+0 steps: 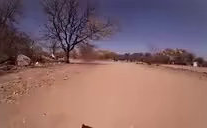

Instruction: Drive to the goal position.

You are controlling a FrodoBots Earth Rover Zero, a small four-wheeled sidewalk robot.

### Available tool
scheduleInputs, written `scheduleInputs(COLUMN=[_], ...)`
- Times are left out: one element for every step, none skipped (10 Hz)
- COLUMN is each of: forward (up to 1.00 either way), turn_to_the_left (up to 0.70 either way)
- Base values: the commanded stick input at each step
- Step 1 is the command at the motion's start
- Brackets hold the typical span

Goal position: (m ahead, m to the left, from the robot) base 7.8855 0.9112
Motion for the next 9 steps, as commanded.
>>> scheduleInputs(forward=[1.00,1.00,1.00,1.00,1.00,1.00,1.00,1.00,1.00], turn_to_the_left=[-0.25,-0.27,-0.27,-0.25,-0.13,-0.01,0.00,0.00,0.00])
